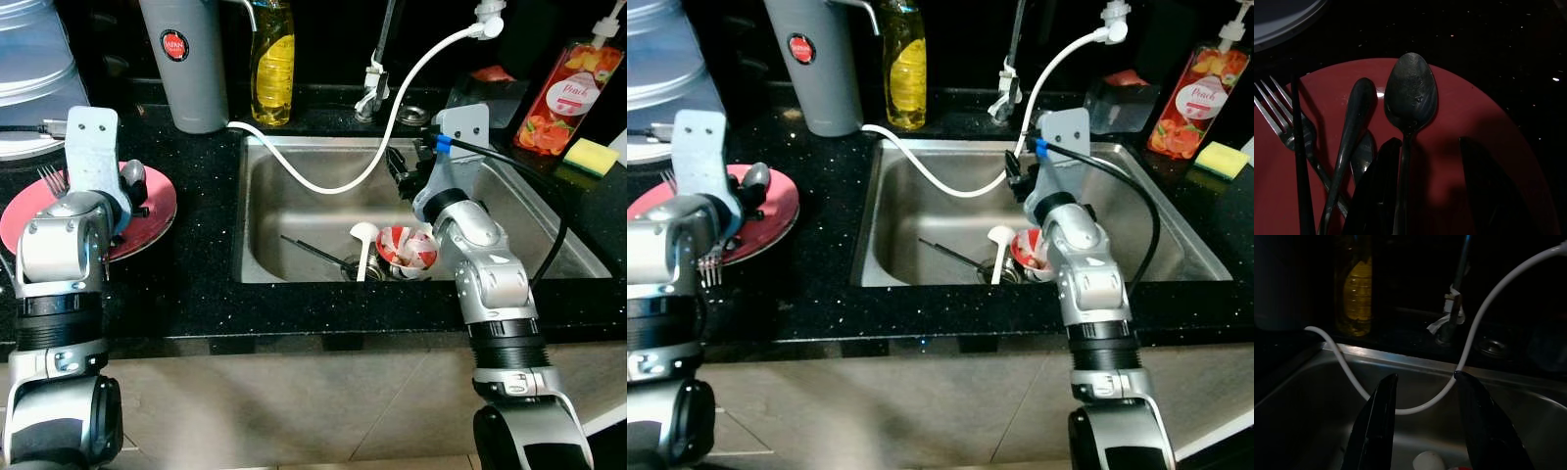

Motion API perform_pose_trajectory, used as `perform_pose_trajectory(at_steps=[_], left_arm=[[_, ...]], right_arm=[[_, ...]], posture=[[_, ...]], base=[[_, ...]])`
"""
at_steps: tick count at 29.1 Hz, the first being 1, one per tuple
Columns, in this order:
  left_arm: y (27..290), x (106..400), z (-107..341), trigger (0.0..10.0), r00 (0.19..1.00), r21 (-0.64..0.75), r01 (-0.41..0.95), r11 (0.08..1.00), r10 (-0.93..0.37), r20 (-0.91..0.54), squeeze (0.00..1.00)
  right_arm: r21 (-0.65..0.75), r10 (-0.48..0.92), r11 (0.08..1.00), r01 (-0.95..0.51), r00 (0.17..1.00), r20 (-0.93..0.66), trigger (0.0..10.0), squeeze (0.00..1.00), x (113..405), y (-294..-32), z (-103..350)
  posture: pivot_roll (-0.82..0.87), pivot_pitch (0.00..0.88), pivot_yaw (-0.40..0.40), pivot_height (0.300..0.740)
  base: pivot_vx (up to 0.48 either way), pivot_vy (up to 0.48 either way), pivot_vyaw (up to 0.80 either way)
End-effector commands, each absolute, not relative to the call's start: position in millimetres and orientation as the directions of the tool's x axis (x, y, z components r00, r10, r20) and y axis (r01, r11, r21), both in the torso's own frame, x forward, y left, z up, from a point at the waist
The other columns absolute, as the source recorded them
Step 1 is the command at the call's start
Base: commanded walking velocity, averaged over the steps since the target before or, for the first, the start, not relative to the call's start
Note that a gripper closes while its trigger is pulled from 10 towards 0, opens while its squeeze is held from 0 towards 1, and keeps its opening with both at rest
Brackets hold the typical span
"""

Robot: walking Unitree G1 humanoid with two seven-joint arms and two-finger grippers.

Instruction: Kitchen organization

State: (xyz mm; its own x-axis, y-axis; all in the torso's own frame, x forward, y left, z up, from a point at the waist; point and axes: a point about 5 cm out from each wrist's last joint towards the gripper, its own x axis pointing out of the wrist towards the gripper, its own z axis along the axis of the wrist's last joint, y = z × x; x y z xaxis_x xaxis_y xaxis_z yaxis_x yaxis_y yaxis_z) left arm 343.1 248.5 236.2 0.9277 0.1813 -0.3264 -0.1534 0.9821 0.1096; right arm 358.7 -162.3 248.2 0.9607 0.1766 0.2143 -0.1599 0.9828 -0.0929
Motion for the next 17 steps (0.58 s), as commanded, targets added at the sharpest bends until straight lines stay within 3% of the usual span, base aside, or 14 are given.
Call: perform_pose_trajectory(at_steps=[1, 13, 15, 16, 17], left_arm=[[254.8, 343.4, 236.1, 10.0, 0.922, 0.123, -0.172, 0.977, 0.204, -0.330, 0.00], [263.0, 344.8, 239.4, 10.0, 0.920, 0.134, -0.219, 0.967, 0.250, -0.303, 0.00], [263.4, 344.9, 240.4, 10.0, 0.921, 0.129, -0.222, 0.966, 0.251, -0.297, 0.12], [263.4, 344.9, 240.4, 10.0, 0.921, 0.129, -0.222, 0.966, 0.251, -0.297, 0.12], [264.4, 344.5, 241.1, 10.0, 0.922, 0.128, -0.224, 0.966, 0.253, -0.293, 0.59]], right_arm=[[-0.094, 0.156, 0.986, -0.139, 0.965, 0.212, 10.0, 0.00, 358.2, -165.0, 245.4], [-0.098, 0.171, 0.983, -0.154, 0.962, 0.212, 10.0, 0.00, 358.9, -161.8, 245.4], [-0.101, 0.178, 0.982, -0.160, 0.961, 0.211, 10.0, 0.00, 359.5, -160.6, 245.4], [-0.101, 0.178, 0.982, -0.160, 0.961, 0.211, 10.0, 0.00, 359.5, -160.6, 245.4], [-0.102, 0.181, 0.981, -0.162, 0.960, 0.212, 10.0, 0.00, 360.7, -160.0, 246.1]], posture=[[0.23, 0.000, -0.006, 0.740], [0.25, 0.000, -0.016, 0.740], [0.25, 0.000, -0.022, 0.740], [0.25, 0.000, -0.022, 0.740], [0.26, 0.000, -0.026, 0.740]], base=[[0.000, 0.000, 0.00], [0.000, 0.000, 0.00], [0.000, 0.000, 0.00], [0.000, 0.000, 0.00], [0.000, 0.000, 0.00]])
